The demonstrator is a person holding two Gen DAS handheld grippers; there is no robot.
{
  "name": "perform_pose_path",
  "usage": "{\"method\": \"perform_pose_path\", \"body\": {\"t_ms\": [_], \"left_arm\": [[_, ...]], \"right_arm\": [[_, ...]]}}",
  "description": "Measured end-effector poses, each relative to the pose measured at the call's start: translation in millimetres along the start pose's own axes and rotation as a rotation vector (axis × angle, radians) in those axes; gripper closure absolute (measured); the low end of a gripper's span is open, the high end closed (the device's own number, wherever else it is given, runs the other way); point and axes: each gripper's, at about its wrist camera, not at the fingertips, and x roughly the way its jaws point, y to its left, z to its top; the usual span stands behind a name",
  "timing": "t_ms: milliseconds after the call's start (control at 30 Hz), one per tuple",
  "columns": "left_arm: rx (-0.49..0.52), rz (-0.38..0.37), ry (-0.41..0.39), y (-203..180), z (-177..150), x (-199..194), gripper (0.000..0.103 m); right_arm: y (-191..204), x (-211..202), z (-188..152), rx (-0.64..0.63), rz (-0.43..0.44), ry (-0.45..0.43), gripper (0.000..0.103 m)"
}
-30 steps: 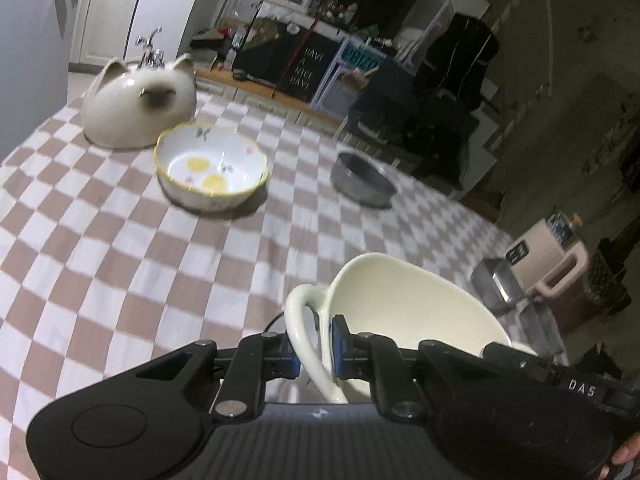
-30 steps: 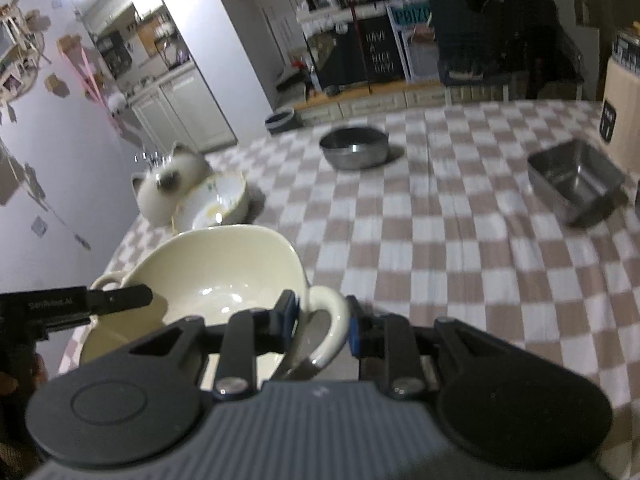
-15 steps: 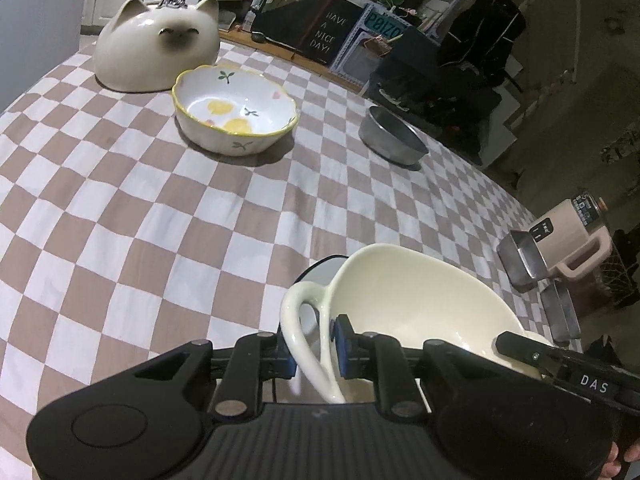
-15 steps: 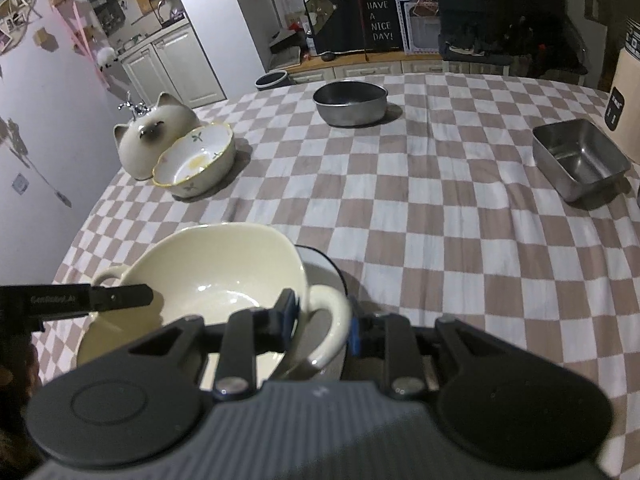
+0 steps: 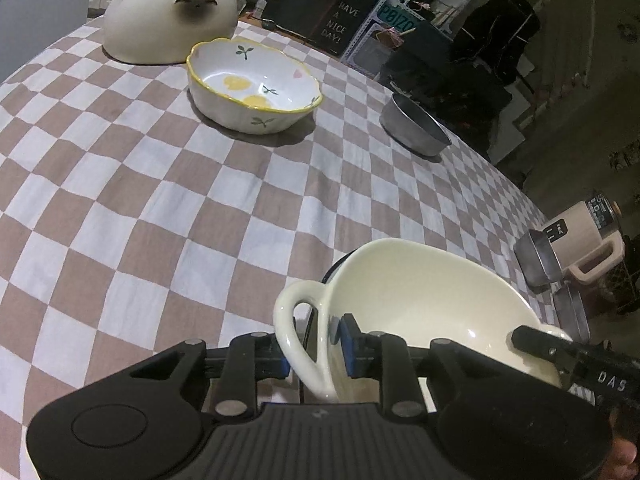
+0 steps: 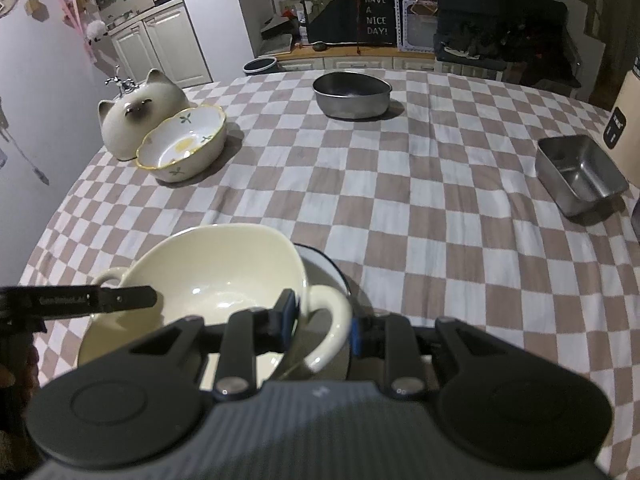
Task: Organize plates and bowls
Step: 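Lower the cream bowl onto the white plate with the left gripper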
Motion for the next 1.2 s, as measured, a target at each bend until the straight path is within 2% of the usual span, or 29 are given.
{"method": "perform_pose_path", "body": {"t_ms": [233,567,700,900,1200], "left_arm": [[-0.006,-0.002,0.023,2.9,-1.2,10.0,0.075],[0.036,-0.004,0.039,-1.3,-3.4,14.5,0.075],[0.043,-0.008,0.068,-2.2,-5.8,16.5,0.075],[0.044,-0.001,0.075,-1.8,-7.0,17.6,0.074],[0.064,0.013,0.074,-4.4,-6.7,16.7,0.074]], "right_arm": [[3.2,3.0,3.2,-0.030,-0.032,0.004,0.072],[1.5,7.3,6.9,-0.058,-0.064,0.024,0.069],[-6.4,13.4,6.9,-0.023,-0.050,0.072,0.069],[1.0,13.3,3.9,-0.075,-0.061,0.078,0.067],[-2.6,16.4,4.1,-0.079,-0.052,0.104,0.066]]}}
